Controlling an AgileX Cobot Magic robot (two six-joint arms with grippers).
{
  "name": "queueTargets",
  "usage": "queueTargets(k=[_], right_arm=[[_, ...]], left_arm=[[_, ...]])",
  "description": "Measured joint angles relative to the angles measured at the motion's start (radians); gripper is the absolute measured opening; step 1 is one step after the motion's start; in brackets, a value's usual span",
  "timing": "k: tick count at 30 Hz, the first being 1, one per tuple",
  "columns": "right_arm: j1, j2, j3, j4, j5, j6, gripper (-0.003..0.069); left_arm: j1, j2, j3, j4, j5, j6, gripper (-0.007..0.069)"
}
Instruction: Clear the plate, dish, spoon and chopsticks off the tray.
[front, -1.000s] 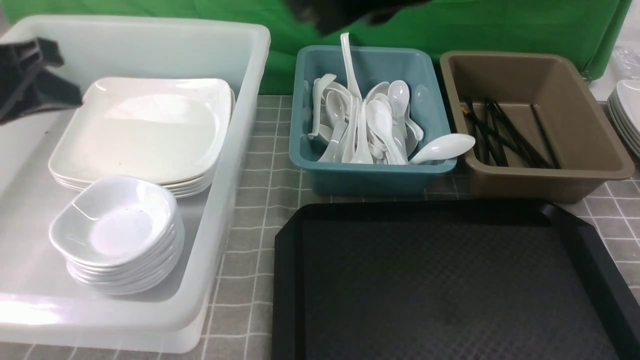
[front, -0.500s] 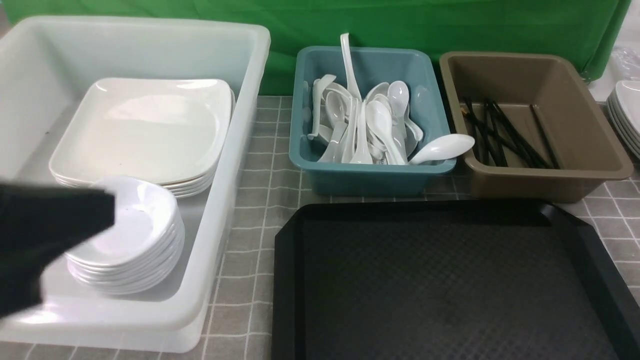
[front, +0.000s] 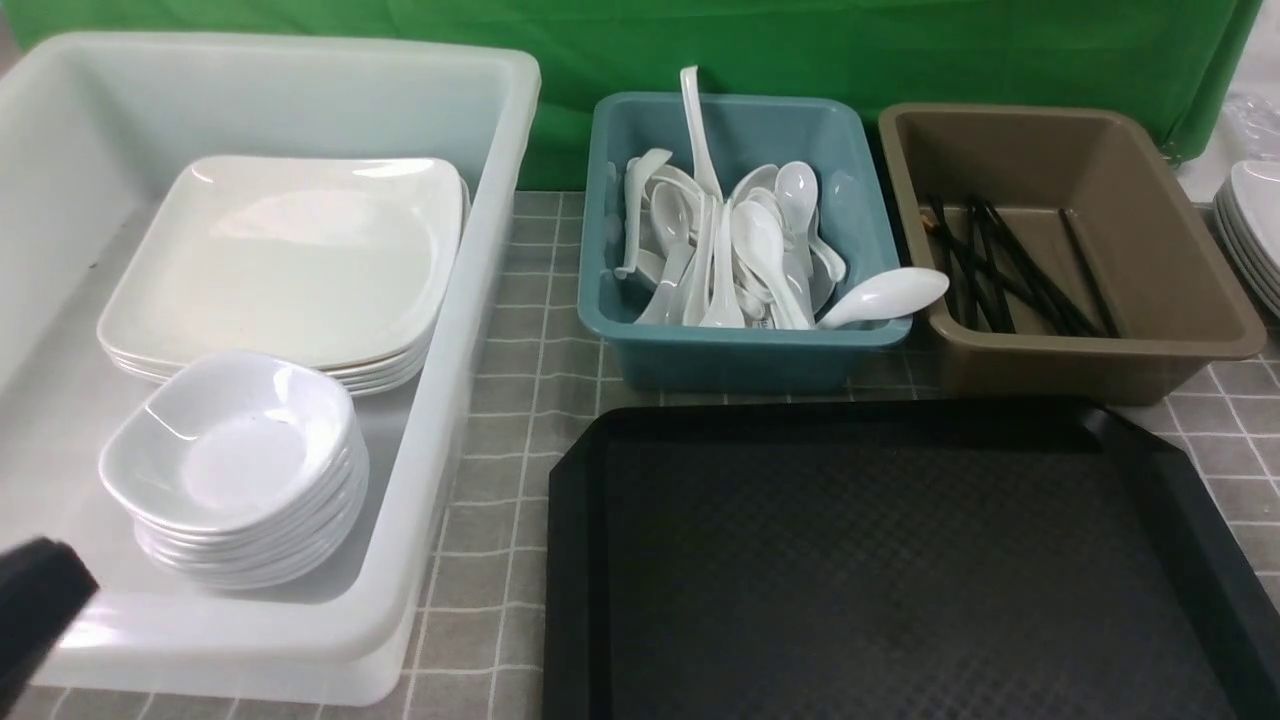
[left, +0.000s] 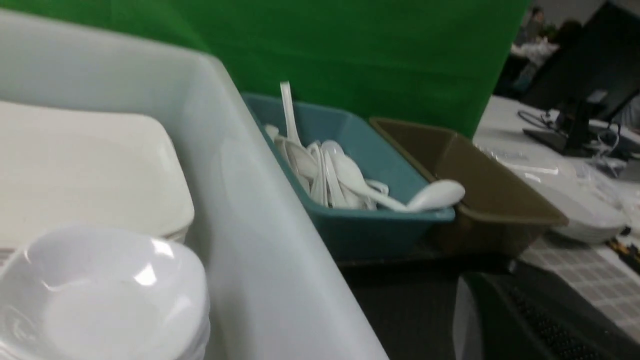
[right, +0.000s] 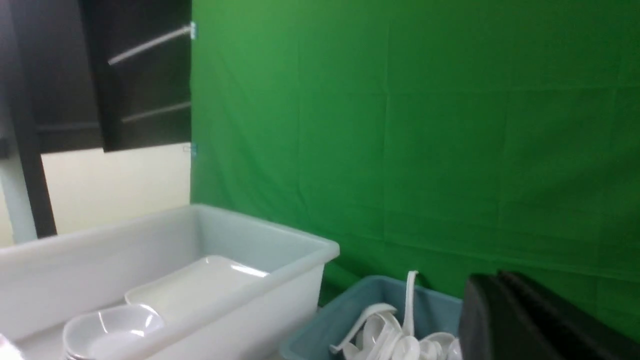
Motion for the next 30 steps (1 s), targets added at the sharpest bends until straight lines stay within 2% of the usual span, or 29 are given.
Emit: queueTargets(k=[10,22,30], right_arm=[[0.000,-0.065,0.011,-0.007,-0.032,0.043,0.0045],[0.000,-0.065,0.011,-0.007,-0.032,0.043,0.0074],[0.000,-0.065,0.011,-0.007,-0.032,0.043,0.0088]], left_arm=[[0.000,0.000,0.016,0.083,-0.135,0.035,0.0001],[0.000,0.000,0.016,0.246,-0.115,0.052,0.0001],[0.000,0.000,0.016,0.264,-0.112,0.057,0.0001]])
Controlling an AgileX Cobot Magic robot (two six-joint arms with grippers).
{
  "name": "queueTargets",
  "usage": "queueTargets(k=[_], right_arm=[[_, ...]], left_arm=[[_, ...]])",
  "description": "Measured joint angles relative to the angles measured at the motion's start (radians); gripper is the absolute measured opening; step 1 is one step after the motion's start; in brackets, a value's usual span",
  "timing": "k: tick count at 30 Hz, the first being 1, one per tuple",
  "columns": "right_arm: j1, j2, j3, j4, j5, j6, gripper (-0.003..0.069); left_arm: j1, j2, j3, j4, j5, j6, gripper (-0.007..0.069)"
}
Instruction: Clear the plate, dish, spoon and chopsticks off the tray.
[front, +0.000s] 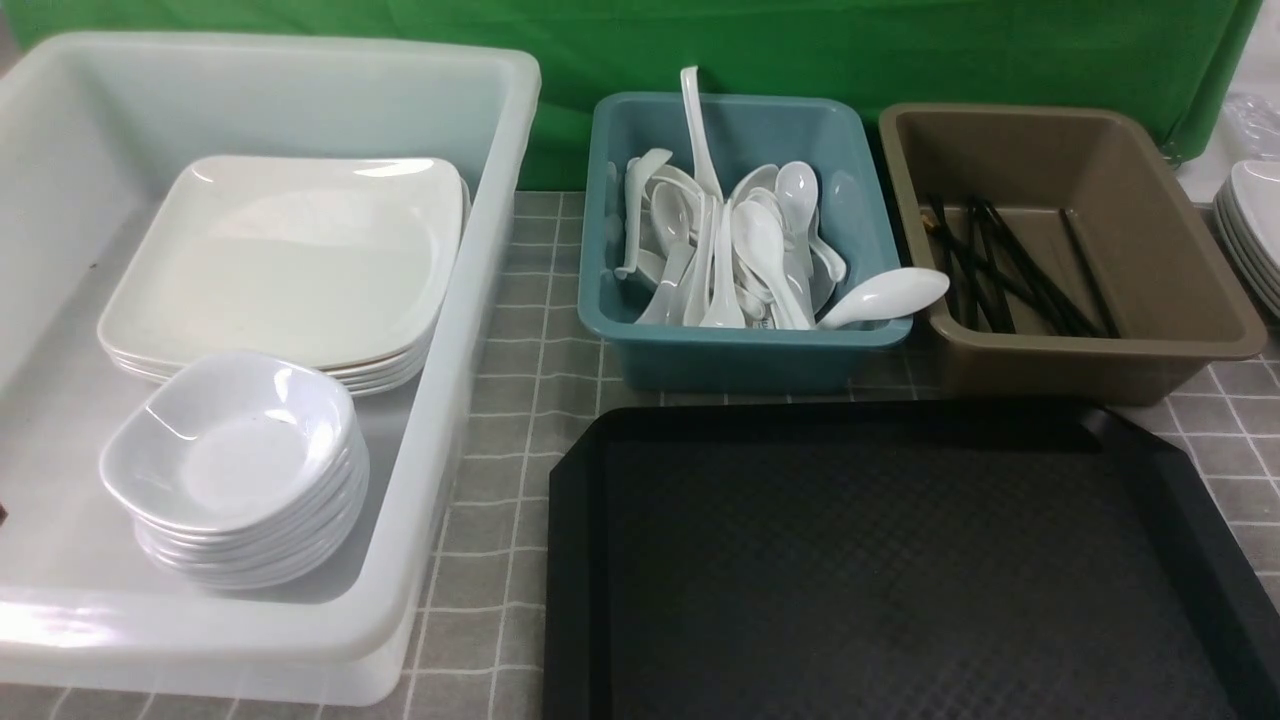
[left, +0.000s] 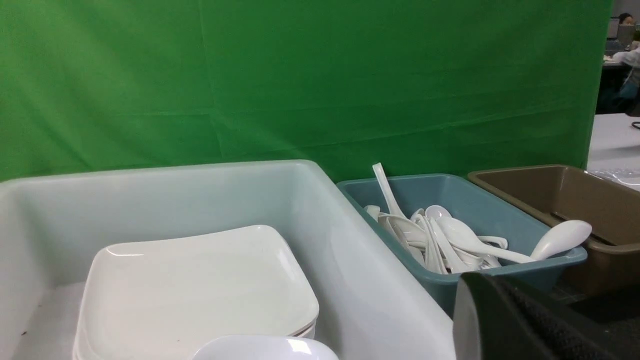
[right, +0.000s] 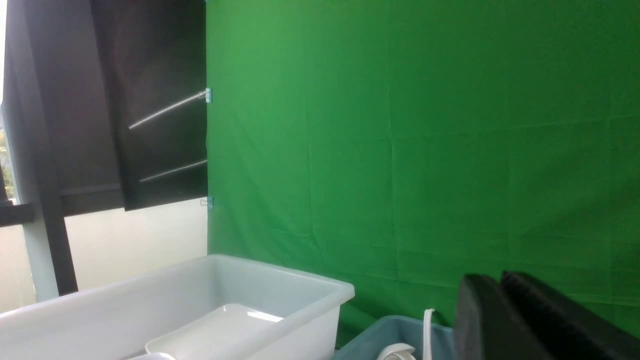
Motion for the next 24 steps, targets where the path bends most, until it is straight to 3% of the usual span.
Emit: queueTargets(k=[7,11,15,24], right_arm=[[0.000,0.000,0.000,0.000,0.000,0.000,0.0102],[0.000,0.000,0.000,0.000,0.000,0.000,0.0115],[0.000,0.000,0.000,0.000,0.000,0.000,0.0127],[0.000,0.000,0.000,0.000,0.000,0.000,0.0153]], left_arm=[[0.026,-0.016,0.013,0.037,0.020,-0.070,0.0001],[0.161,-0.069,0.075,0.102,0.072,-0.160,0.0001],[0.234,-0.076,0.162,0.124,0.050,-0.181,0.0001],[0.251,-0.079,0.307,0.145,-0.045,-0.185,0.0001]])
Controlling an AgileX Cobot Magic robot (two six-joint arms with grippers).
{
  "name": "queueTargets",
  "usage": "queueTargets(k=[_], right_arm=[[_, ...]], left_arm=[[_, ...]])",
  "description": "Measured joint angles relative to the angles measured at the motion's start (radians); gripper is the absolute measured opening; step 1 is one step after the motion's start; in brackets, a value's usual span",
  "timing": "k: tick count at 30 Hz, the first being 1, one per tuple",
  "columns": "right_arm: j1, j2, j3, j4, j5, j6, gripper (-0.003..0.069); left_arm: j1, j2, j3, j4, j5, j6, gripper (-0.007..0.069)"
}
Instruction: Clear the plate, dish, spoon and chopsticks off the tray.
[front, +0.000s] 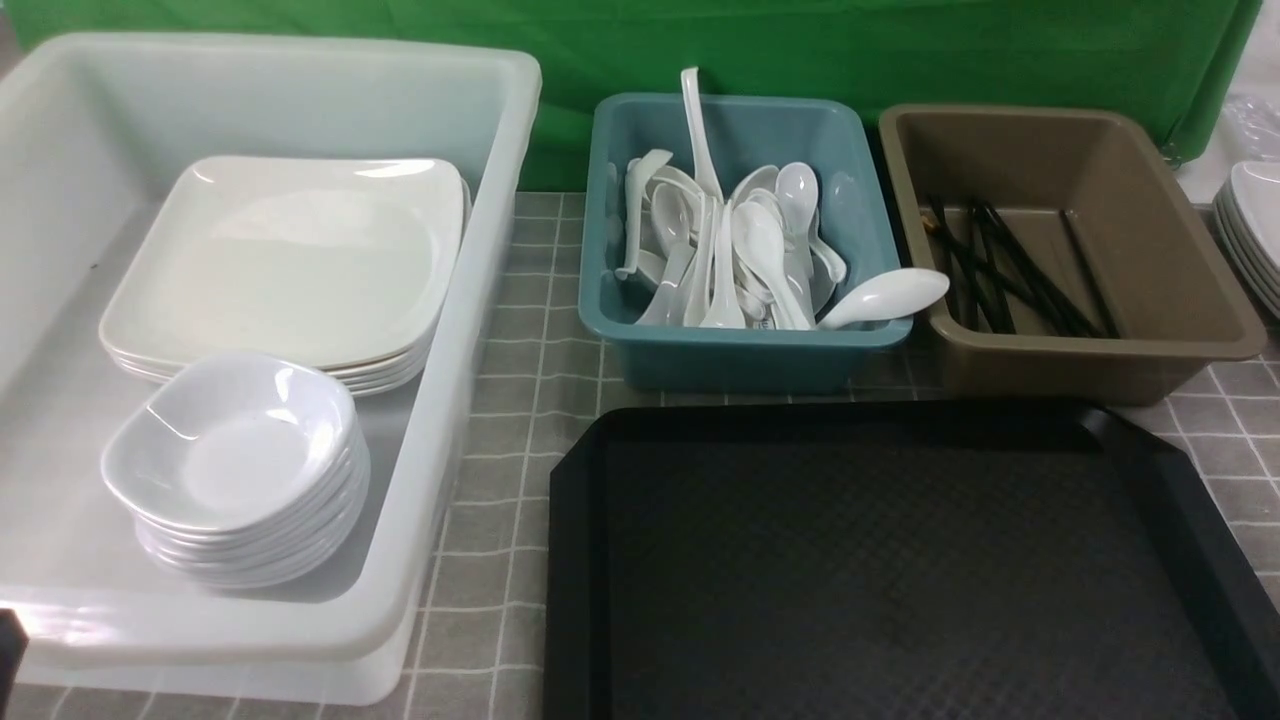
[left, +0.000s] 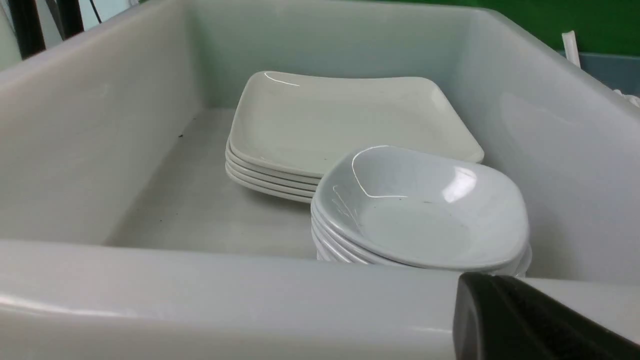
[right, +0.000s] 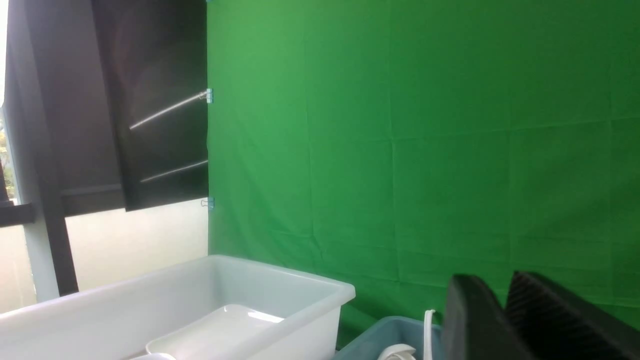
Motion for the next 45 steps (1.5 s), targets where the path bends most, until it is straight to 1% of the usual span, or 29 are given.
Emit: queueTargets(k=[36,45], right_arm=[[0.000,0.000,0.000,0.000,0.000,0.000,0.0235],[0.000,0.000,0.000,0.000,0.000,0.000,0.0235]], left_arm=[[0.000,0.000,0.002,0.010,-0.012,0.001,0.0003],[0.000,0.000,0.002,0.010,-0.012,0.001,0.0003]])
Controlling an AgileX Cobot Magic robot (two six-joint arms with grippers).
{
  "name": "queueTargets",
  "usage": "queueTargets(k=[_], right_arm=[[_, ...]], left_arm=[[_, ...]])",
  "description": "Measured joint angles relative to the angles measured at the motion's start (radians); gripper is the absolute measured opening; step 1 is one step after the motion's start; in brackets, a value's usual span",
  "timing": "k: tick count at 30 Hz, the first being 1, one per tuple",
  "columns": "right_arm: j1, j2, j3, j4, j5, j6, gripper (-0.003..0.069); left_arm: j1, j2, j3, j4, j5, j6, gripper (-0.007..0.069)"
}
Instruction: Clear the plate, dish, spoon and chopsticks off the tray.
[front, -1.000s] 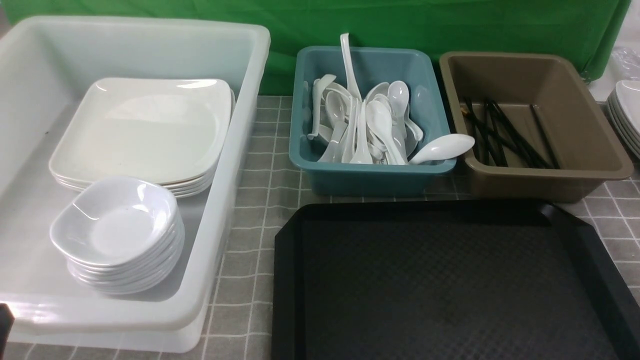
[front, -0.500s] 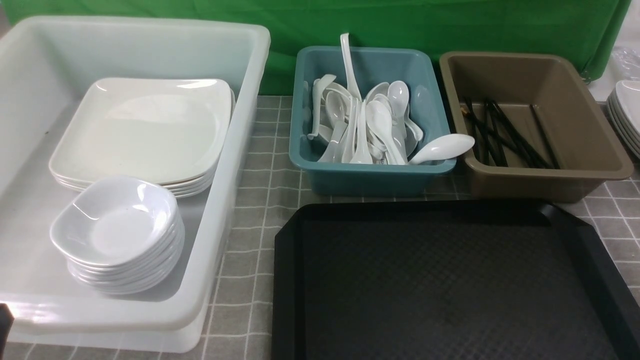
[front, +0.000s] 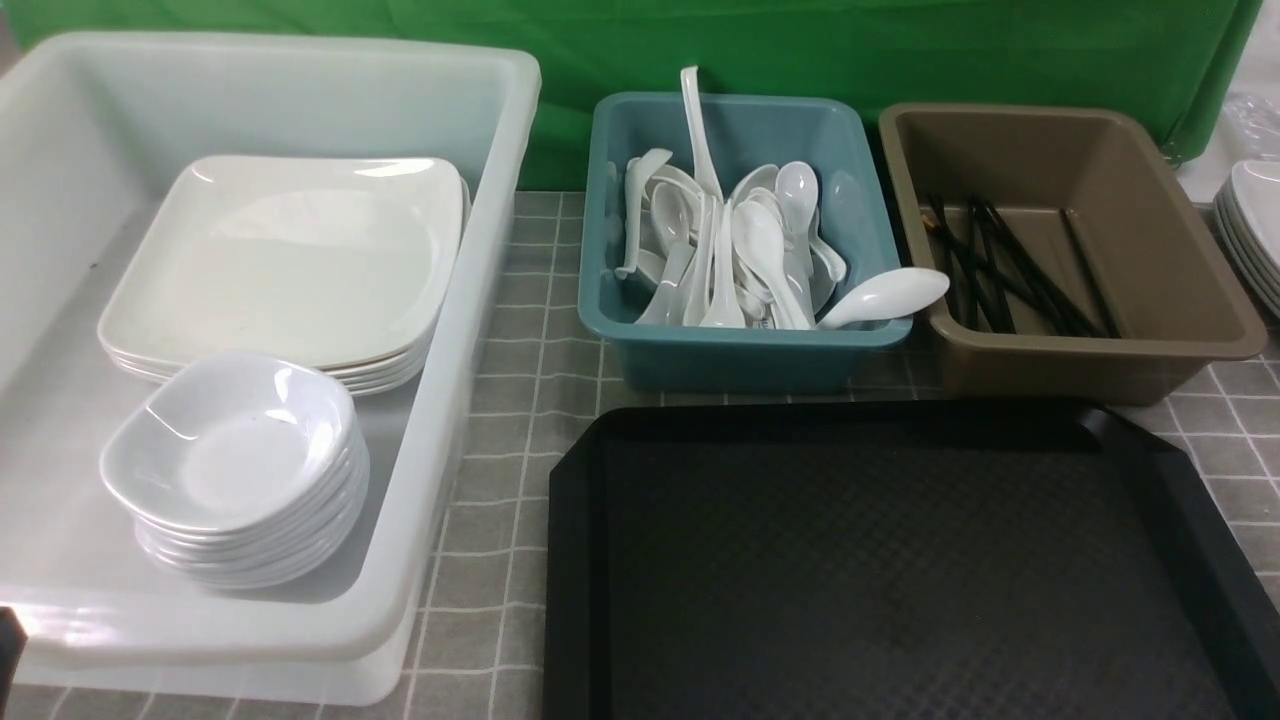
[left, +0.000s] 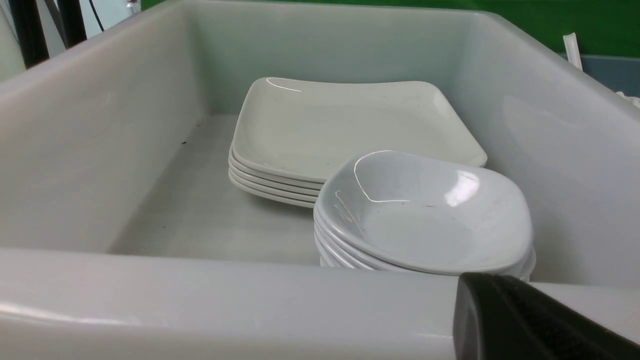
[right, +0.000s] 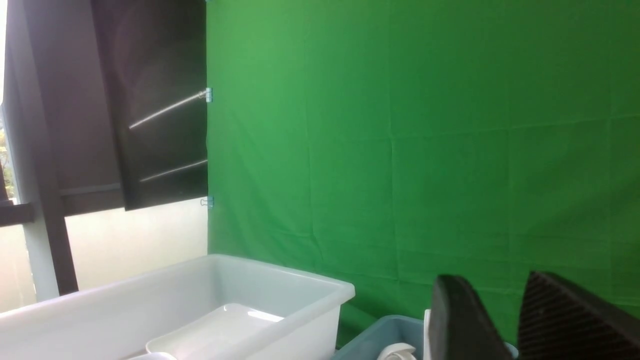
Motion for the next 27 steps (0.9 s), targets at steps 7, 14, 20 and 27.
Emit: queueTargets(k=[7,14,20,27], right_arm=[[0.000,0.001,0.000,0.078,-0.032,0.042,0.0235],[0.000,0.013,0.000,0.276,-0.027,-0.245,0.0235],[0.000,0.036,0.003,0.532,-0.013,-0.679,0.0237],[-0.002,0.057,0.060,0.565,-0.008,-0.661,0.0237]], left_arm=[[0.000,0.000,0.000,0.000,0.000,0.000,0.0003],[0.000,0.000,0.000,0.000,0.000,0.000,0.0003],[0.000,0.000,0.000,0.000,-0.001,0.003,0.0003],[0.000,0.000,0.000,0.000,-0.001,0.021,0.0003]])
